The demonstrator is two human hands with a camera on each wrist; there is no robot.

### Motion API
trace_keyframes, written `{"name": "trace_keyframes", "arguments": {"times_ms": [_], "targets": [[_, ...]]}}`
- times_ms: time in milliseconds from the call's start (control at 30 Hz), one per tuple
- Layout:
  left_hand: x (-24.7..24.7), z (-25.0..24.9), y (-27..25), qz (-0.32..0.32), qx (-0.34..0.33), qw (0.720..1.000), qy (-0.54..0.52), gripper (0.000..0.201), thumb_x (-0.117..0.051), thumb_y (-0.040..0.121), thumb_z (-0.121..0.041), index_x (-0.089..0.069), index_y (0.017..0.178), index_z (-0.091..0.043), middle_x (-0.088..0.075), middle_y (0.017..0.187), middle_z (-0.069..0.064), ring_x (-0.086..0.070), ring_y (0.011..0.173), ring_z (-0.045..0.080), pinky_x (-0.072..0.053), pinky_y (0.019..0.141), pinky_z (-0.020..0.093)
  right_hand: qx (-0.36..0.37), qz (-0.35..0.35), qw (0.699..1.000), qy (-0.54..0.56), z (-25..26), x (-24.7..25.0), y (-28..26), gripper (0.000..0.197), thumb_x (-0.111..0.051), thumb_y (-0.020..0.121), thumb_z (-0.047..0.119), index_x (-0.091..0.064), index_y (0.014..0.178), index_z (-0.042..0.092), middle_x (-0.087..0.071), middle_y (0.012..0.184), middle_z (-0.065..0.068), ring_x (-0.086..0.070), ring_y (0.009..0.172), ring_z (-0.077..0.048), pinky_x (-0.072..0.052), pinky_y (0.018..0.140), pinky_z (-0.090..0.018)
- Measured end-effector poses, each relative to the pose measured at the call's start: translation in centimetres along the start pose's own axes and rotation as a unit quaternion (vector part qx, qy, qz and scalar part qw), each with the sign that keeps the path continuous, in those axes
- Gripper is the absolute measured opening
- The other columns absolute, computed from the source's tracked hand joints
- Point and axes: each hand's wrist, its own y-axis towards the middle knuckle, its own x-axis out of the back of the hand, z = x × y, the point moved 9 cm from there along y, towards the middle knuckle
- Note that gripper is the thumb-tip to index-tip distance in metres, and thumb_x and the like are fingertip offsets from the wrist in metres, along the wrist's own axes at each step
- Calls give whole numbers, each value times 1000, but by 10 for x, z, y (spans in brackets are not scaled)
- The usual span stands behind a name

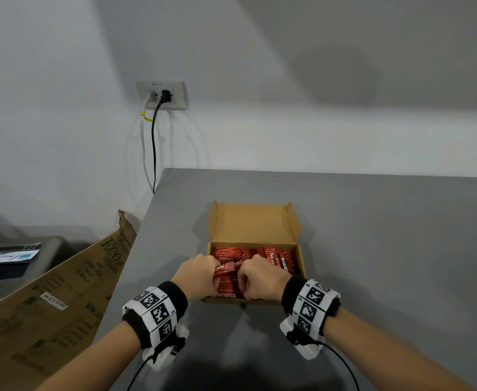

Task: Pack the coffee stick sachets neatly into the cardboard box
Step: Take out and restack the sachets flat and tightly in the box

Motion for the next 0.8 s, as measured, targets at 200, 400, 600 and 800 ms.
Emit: {"name": "trace_keyframes", "arguments": {"times_ms": [200,400,600,800], "targets": [[-3,1,-1,-7,-1,1000,23,22,-60,81,-31,-61,96,-15,-66,96,3,-63,86,22,-52,76,31,4,7,1000,-1,1,0,0,8,-67,79,5,-72,84,2,-71,93,-11,-65,85,-22,-44,76,-20],[-4,0,-1,-12,-8,1000,24,24,-60,82,-33,-60,96,-14,-66,98,3,-64,88,23,-52,75,31,1,1,1000,-22,-1,-3,2,6,-67,78,6,-69,83,4,-70,92,-10,-65,86,-23,-50,80,-27],[12,0,-1,6,-7,995,-101,17,-73,73,-29,-59,75,-19,-60,71,-5,-58,66,11,-45,60,17,4,6,1000,16,-5,2,0,13,-73,78,17,-69,82,6,-70,88,-9,-65,81,-21,-48,71,-24],[50,3,-4,-65,28,916,-395,22,-56,87,-8,-50,67,-11,-47,53,-5,-40,43,6,-34,48,17,10,-170,972,164,-17,52,-3,44,-56,91,31,-44,132,19,-60,92,8,-52,71,3,-46,73,-20]]}}
